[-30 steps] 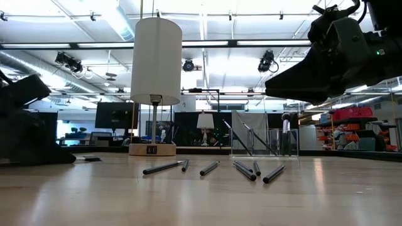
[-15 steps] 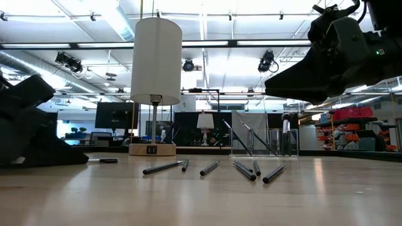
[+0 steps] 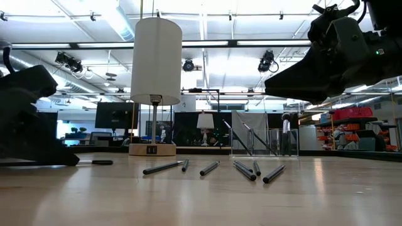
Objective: Sort items
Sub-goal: Put the brow brush into the transparent organizer
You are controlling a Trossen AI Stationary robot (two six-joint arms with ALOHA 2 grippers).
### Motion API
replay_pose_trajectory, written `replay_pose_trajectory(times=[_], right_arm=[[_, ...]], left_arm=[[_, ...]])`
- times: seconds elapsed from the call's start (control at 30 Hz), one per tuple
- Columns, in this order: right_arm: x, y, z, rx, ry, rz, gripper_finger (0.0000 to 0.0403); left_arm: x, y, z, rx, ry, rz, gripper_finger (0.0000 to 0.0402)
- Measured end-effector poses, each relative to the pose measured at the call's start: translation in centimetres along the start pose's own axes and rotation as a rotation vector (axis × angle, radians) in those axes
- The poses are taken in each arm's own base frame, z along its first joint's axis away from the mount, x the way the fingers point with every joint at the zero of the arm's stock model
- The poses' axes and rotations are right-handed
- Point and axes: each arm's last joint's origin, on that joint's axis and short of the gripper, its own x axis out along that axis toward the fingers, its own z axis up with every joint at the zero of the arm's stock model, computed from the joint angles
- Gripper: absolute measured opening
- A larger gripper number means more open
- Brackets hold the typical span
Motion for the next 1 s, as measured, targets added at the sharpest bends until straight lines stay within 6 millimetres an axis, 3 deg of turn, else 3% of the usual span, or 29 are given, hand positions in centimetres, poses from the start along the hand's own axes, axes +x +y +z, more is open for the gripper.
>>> replay_pose_trajectory(times=[0.33,0.6,0.8,1.0], right_arm=[[0.0,0.0,0.0,0.000,0.000,0.000,0.0165],[0.1,-0.1,0.0,0.017,-0.001,-0.007,0.0165],[0.8,-0.9,-0.1,0.103,0.045,0.051,0.0165],[1.9,-1.7,-1.3,0.065,0.135,0.130,0.0176]], left_arm=[[0.4,-1.1,0.7,-0.030,-0.099,-0.044,0.0021],[1.8,-2.7,2.1,-0.023,-0.154,-0.071,0.0019],[3.5,-4.5,4.4,0.006,-0.172,-0.133,0.0017],[5.9,-6.1,8.5,0.038,-0.168,-0.415,0.0018]])
